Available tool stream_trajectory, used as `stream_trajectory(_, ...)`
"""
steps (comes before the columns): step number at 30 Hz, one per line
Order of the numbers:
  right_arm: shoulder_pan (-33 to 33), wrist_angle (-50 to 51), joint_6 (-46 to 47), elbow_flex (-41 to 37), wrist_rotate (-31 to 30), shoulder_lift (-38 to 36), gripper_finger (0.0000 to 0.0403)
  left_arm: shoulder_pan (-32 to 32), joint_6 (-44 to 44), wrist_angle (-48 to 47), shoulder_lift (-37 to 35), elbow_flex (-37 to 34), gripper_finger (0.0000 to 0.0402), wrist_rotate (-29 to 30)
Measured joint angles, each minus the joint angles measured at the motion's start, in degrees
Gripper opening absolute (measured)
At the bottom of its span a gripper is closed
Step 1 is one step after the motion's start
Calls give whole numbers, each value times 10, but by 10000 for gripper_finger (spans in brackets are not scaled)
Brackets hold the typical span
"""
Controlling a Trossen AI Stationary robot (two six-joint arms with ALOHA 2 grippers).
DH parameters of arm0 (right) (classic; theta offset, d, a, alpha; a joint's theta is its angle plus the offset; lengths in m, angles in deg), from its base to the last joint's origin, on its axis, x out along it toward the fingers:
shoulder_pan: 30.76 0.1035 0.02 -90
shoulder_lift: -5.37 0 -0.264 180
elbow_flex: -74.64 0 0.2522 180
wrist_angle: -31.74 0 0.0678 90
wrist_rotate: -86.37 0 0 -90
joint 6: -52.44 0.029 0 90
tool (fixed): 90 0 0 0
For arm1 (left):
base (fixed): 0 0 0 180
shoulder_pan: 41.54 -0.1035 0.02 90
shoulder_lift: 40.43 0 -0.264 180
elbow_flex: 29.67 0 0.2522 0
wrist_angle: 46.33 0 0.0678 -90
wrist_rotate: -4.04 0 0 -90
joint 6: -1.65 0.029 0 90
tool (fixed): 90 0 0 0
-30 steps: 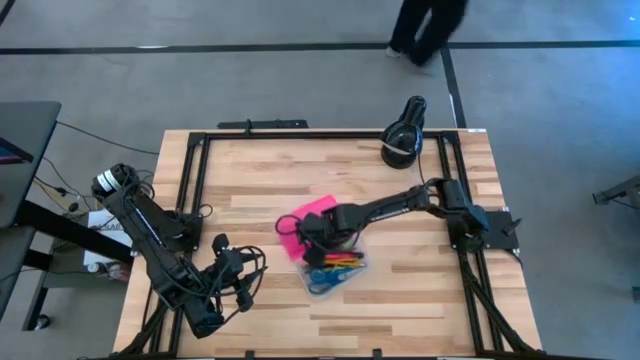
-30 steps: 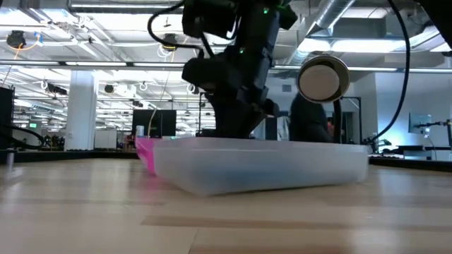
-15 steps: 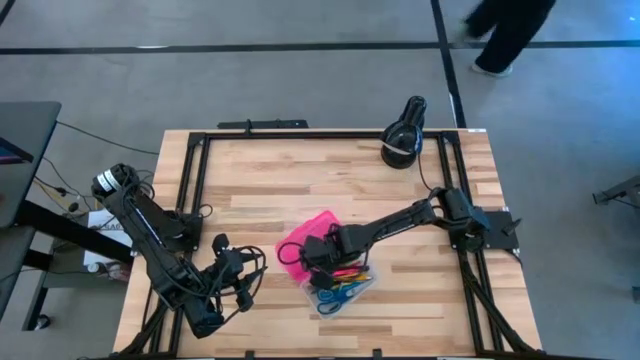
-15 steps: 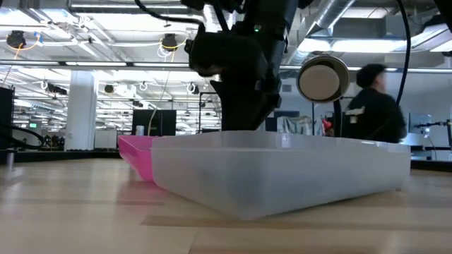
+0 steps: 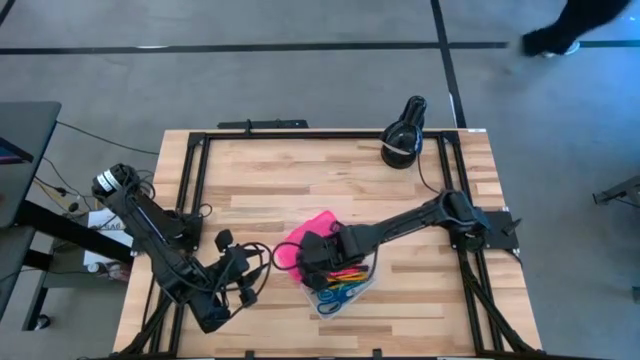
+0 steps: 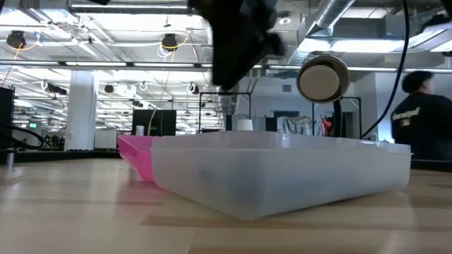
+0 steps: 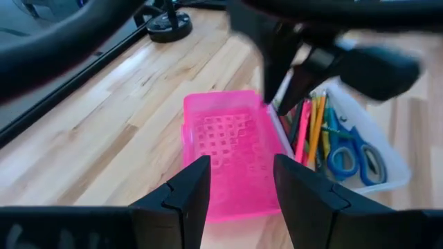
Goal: Pick & place school supplies into a supply box
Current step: Close the pink supply box
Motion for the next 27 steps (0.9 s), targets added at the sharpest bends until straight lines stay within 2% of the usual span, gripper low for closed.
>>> stream_trajectory(4, 30, 105, 123, 27, 15, 0, 98, -19, 31, -4, 0, 0, 154, -17)
stream_trajectory(9, 89, 183, 247, 50, 33, 0, 98, -44, 38, -31, 0, 0, 154, -18)
stream_trajectory(15, 171, 180, 388, 52, 33, 0, 98, -75, 52, -69, 0, 0, 153, -23)
stream_trajectory(21, 247, 178, 516, 37, 4, 0, 98, -114, 139, -53, 0, 0, 153, -79)
stream_trajectory(27, 290, 128, 563, -21, 0, 0, 98, -142, 224, -3, 0, 0, 153, -123)
